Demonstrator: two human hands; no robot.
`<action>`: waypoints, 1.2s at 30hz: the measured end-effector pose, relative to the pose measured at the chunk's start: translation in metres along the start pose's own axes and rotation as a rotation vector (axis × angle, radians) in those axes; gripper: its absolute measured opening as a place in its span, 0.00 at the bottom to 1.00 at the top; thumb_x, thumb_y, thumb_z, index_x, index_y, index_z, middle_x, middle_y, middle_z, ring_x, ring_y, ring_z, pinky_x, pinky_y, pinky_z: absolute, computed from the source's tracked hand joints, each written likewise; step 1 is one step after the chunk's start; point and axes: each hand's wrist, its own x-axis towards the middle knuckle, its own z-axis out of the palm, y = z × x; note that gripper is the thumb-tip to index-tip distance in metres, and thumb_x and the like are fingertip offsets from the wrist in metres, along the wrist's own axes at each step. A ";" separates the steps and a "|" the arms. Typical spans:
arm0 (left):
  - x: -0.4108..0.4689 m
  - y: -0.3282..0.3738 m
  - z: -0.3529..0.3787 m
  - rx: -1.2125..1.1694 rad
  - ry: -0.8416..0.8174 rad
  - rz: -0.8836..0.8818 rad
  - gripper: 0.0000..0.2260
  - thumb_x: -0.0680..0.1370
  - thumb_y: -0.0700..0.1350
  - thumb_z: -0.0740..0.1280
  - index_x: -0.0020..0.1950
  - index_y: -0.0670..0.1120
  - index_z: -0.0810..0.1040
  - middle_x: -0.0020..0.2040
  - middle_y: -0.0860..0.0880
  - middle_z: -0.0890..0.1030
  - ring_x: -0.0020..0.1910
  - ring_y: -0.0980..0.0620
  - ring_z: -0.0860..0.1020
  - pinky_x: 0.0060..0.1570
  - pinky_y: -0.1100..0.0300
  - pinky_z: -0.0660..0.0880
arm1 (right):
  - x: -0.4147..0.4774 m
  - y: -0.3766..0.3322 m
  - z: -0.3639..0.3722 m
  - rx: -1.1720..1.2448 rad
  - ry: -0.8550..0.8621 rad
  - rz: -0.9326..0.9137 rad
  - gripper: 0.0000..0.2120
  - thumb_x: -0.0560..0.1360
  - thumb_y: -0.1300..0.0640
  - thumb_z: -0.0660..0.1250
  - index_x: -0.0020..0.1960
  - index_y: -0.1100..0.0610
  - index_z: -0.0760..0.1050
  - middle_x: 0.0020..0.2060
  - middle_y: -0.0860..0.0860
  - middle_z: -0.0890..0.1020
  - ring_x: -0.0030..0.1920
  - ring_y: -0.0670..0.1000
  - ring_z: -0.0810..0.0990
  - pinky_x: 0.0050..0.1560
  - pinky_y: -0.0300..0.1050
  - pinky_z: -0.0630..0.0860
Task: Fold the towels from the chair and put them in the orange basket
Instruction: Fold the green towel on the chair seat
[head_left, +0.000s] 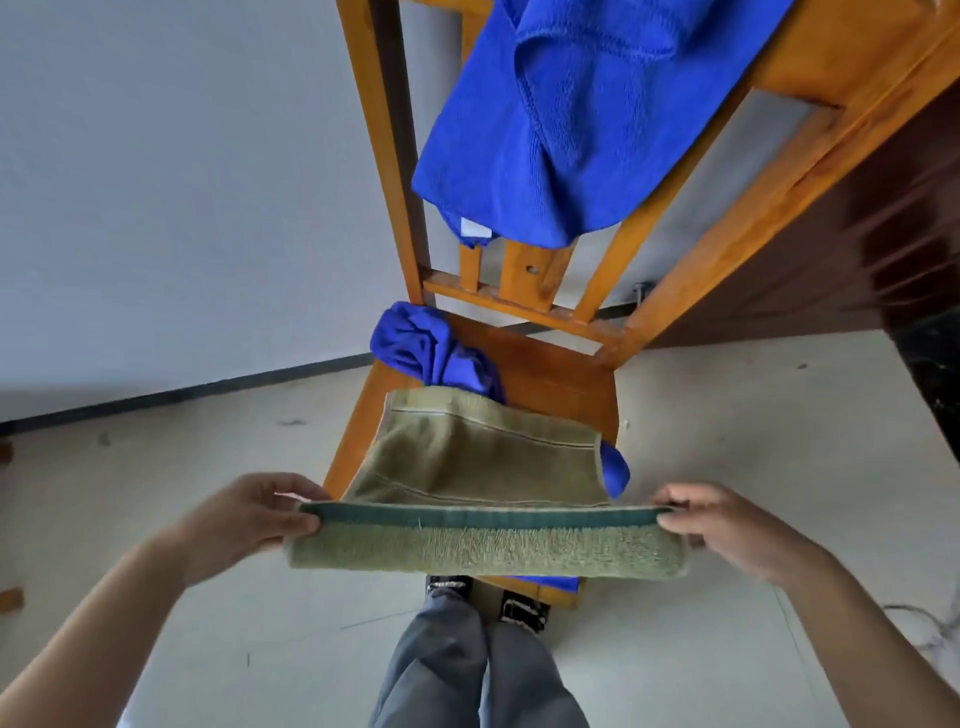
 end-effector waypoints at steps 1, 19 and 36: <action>0.008 -0.014 0.001 0.018 0.015 -0.070 0.07 0.70 0.27 0.66 0.41 0.37 0.80 0.41 0.36 0.79 0.36 0.49 0.78 0.32 0.65 0.77 | 0.010 0.014 0.006 -0.013 -0.011 0.052 0.09 0.75 0.70 0.60 0.39 0.60 0.74 0.28 0.47 0.78 0.30 0.41 0.76 0.30 0.30 0.69; 0.120 -0.039 0.010 0.056 0.306 -0.022 0.10 0.71 0.26 0.66 0.41 0.41 0.78 0.35 0.43 0.74 0.36 0.48 0.72 0.35 0.62 0.71 | 0.125 0.058 0.029 -0.446 0.507 -0.031 0.09 0.78 0.63 0.59 0.54 0.62 0.76 0.48 0.57 0.81 0.43 0.52 0.75 0.36 0.41 0.67; 0.183 -0.061 0.049 0.608 0.781 0.322 0.16 0.73 0.43 0.69 0.59 0.40 0.76 0.57 0.36 0.75 0.53 0.37 0.74 0.54 0.44 0.72 | 0.179 0.066 0.068 -0.762 0.932 -0.325 0.13 0.63 0.71 0.72 0.47 0.64 0.79 0.41 0.60 0.81 0.44 0.63 0.79 0.45 0.50 0.75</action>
